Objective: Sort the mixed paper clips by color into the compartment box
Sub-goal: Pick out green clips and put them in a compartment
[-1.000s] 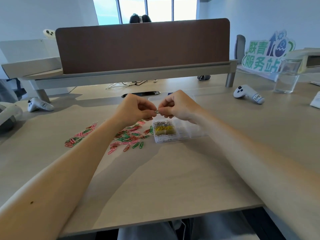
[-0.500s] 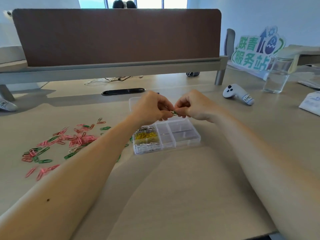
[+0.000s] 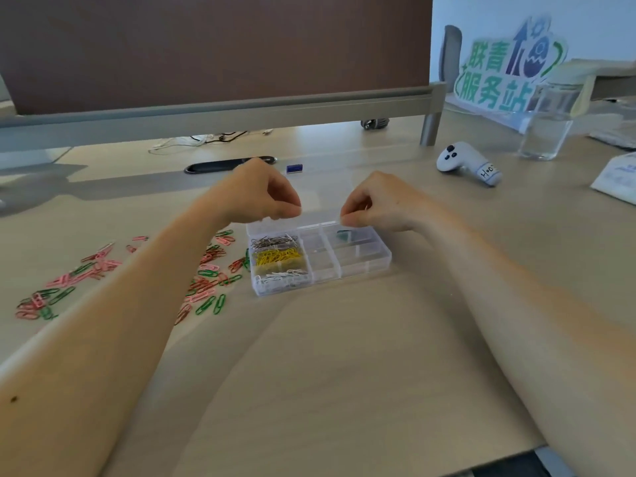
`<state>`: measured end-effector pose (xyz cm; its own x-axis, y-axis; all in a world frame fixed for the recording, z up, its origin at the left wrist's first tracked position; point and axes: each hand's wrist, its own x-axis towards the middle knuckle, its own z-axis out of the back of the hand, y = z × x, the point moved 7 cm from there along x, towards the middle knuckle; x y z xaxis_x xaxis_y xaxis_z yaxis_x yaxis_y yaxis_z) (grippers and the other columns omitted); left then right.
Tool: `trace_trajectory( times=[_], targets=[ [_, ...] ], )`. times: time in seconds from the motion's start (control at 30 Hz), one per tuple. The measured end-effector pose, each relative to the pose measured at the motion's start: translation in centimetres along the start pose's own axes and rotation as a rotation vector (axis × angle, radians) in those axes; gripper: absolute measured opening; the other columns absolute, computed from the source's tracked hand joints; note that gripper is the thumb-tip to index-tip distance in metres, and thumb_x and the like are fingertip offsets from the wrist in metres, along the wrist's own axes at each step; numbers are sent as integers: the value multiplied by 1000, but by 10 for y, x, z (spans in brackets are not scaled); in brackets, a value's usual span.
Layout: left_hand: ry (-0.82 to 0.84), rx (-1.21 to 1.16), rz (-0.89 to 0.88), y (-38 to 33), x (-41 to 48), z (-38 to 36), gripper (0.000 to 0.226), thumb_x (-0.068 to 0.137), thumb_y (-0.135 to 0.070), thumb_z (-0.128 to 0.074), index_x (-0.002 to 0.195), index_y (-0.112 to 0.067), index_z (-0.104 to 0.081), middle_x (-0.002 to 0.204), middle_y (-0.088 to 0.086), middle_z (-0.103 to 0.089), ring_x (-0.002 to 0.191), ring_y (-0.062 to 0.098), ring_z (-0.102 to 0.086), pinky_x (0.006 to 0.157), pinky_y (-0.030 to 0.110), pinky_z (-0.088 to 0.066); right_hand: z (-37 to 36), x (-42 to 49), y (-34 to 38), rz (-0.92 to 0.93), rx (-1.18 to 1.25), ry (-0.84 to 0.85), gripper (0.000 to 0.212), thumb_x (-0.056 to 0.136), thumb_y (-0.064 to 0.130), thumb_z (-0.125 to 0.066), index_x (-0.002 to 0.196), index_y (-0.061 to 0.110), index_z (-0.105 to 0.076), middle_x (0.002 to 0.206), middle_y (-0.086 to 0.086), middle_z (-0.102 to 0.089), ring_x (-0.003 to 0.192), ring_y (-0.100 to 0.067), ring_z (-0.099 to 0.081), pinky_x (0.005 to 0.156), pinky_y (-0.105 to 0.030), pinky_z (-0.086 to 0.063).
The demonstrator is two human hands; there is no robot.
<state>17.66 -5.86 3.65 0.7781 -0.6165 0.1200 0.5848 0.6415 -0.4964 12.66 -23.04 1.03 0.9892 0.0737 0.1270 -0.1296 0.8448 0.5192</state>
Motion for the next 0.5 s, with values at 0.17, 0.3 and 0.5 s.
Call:
trace_trajectory(
  times=[0.17, 0.3, 0.5],
  targets=[
    [-2, 73, 70, 21, -19, 31, 5, 82, -21, -73, 87, -19, -74, 77, -2, -71, 67, 11, -61, 58, 22, -46, 3, 7, -9, -31, -53, -59, 8, 83, 15, -72, 85, 20, -77, 78, 14, -69, 72, 3, -60, 65, -13, -43],
    [105, 174, 159, 50, -41, 41, 3, 82, -23, -73, 85, -22, -73, 76, -7, -71, 69, 8, -63, 58, 21, -47, 6, 13, -5, -48, -97, -94, 8, 84, 14, -71, 87, 18, -77, 84, 7, -71, 72, 4, -58, 61, -10, -41],
    [91, 230, 242, 92, -60, 56, 13, 81, -20, -75, 94, -22, -73, 89, -6, -71, 77, 6, -64, 66, 22, -48, -20, 32, 104, 229, -151, 52, 7, 84, 19, -73, 89, 19, -77, 73, 18, -64, 69, 7, -57, 59, -3, -38]
  ],
)
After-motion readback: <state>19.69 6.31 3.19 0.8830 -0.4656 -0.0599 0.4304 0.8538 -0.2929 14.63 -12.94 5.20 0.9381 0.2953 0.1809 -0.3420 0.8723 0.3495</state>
